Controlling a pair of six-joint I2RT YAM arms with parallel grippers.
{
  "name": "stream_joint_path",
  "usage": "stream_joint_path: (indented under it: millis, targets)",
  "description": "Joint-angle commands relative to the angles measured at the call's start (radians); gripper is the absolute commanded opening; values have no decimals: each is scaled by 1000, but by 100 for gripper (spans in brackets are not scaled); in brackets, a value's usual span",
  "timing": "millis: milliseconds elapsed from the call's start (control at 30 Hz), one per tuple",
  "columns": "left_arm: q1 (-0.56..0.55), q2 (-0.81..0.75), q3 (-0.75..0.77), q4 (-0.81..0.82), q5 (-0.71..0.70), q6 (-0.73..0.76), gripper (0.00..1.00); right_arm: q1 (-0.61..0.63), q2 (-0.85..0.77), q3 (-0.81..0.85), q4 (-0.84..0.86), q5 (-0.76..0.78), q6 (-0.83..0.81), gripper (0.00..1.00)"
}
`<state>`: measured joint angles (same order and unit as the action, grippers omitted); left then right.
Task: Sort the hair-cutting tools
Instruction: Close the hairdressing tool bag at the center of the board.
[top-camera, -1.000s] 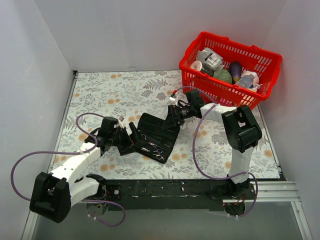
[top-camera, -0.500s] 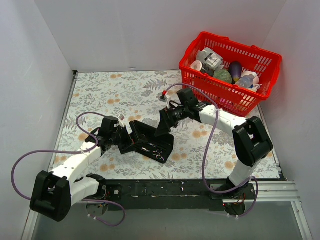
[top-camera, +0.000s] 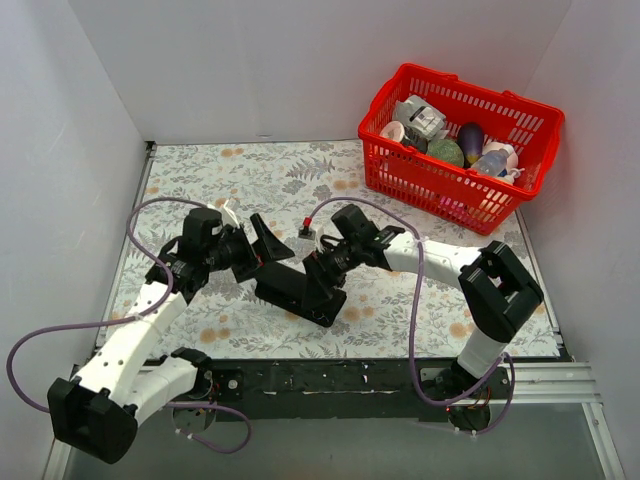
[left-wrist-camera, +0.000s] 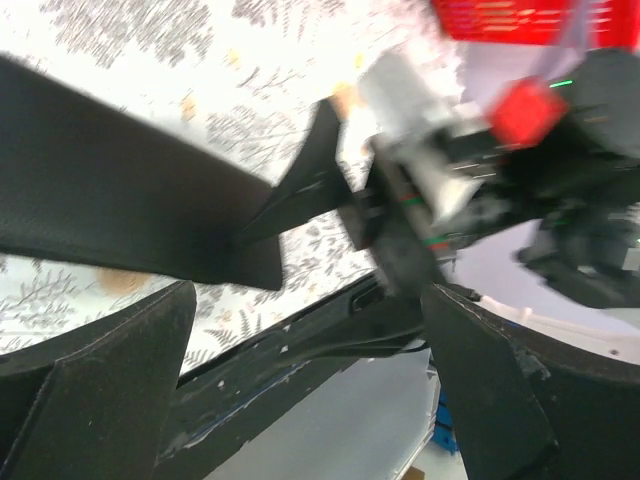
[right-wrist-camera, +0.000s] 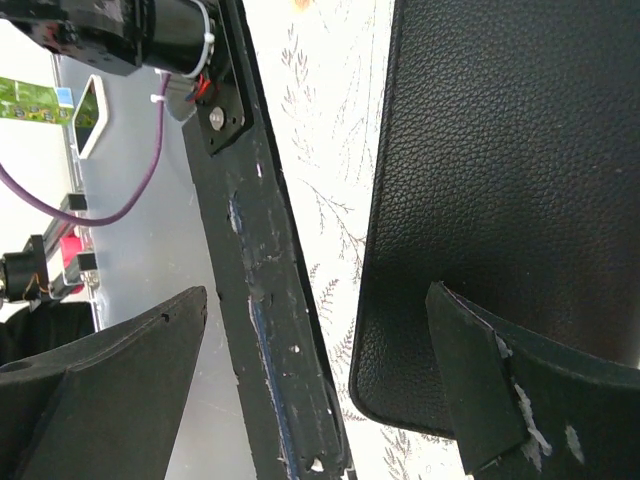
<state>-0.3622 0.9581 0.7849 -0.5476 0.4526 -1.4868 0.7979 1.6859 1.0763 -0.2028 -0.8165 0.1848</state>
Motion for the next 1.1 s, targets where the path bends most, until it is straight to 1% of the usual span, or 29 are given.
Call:
stream_joint_path:
  millis: [0, 100, 233, 300, 500, 600, 700, 800, 833, 900, 967, 1067]
  targets:
    - [-3, -24, 103, -69, 3, 14, 98, 37, 18, -51, 69, 33, 30, 98]
    - [-3, 10, 102, -45, 5, 20, 98, 52, 29, -79, 108, 59, 51, 98]
    - [-3, 77, 12, 37, 18, 17, 98, 67, 43, -125, 129, 112, 65, 98]
    - [-4, 102, -61, 96, 27, 8, 98, 72, 46, -137, 137, 129, 70, 98]
    - [-4, 182, -225, 248, -9, 0, 98, 78, 44, -177, 149, 188, 85, 98]
    - [-6, 238, -272, 308, -22, 2, 98, 78, 41, -177, 138, 192, 82, 98]
    - [-7, 287, -297, 342, -26, 5, 98, 78, -14, -165, 96, 220, 64, 98]
    - [-7, 300, -306, 360, -31, 6, 98, 80, -78, -144, 13, 292, 28, 98]
    - [-9, 303, -312, 363, -32, 10, 98, 74, -90, -136, -7, 345, 18, 98]
    - [-7, 306, -309, 365, -26, 10, 98, 66, -117, -125, -50, 378, -5, 98]
    - [-7, 304, -306, 365, -20, 8, 98, 40, -121, -116, -56, 387, -13, 98]
    - [-9, 294, -302, 359, -11, 11, 98, 3, -101, -102, -49, 356, -25, 98]
